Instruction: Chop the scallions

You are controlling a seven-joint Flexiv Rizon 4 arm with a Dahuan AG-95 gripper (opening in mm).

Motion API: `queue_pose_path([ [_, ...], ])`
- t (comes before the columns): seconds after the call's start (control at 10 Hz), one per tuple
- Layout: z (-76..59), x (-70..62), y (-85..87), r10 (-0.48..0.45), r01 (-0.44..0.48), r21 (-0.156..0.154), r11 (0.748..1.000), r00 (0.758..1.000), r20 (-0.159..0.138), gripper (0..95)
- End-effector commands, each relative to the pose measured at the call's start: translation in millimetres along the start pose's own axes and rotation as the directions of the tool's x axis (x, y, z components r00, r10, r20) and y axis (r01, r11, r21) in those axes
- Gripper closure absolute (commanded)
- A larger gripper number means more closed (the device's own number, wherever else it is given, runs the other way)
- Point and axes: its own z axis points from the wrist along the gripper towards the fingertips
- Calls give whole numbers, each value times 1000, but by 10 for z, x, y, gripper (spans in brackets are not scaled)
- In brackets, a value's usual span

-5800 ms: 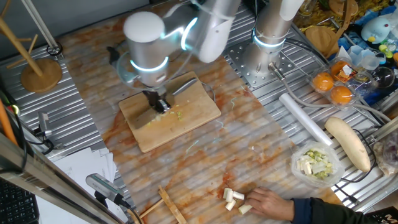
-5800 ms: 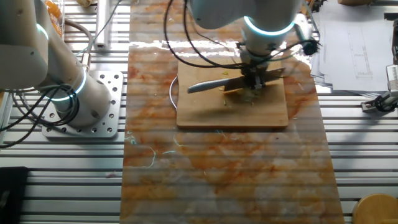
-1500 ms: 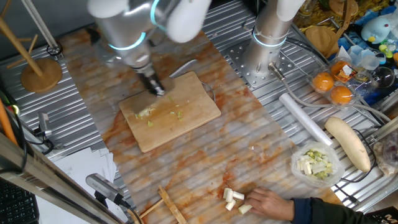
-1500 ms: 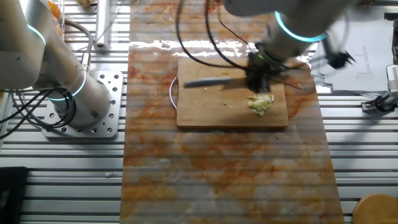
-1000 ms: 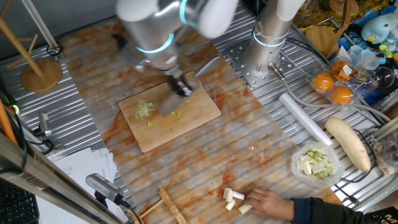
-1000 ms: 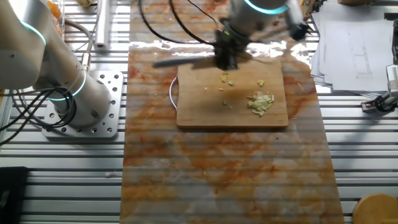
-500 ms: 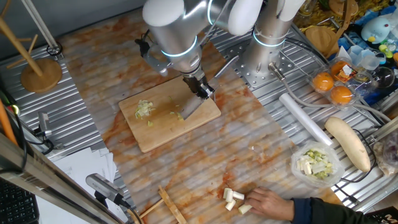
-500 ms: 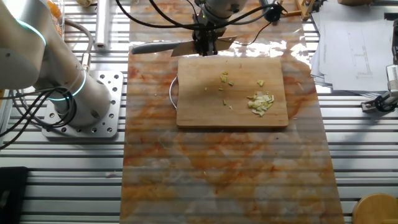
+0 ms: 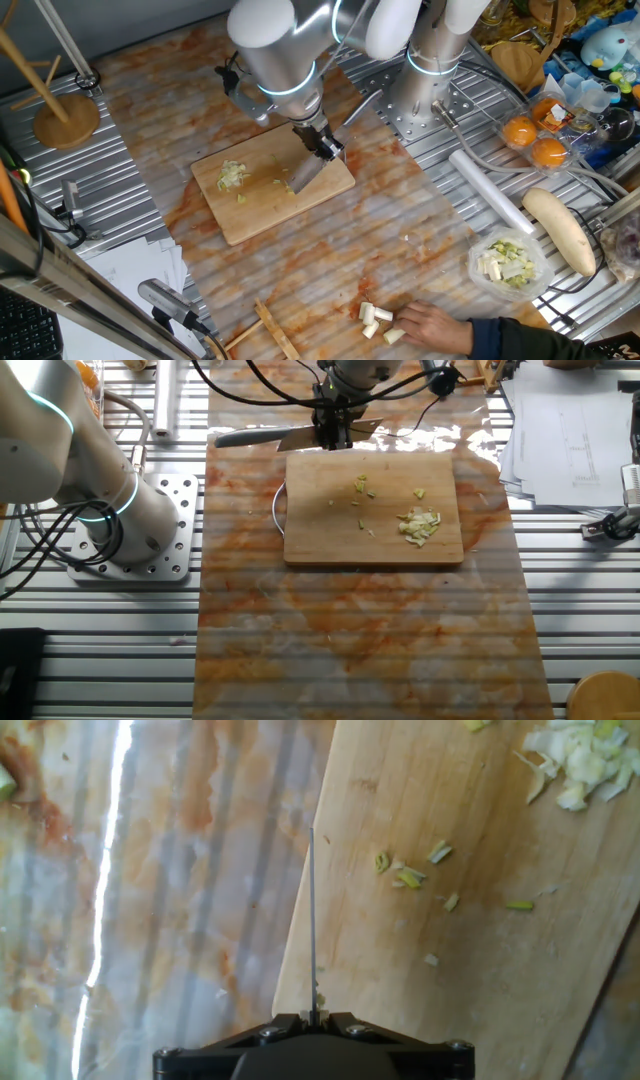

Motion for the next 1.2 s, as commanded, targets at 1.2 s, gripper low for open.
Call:
queue_pose_path([
  [1.2,2,12,-8,25,-28,52,998,998,59,950],
])
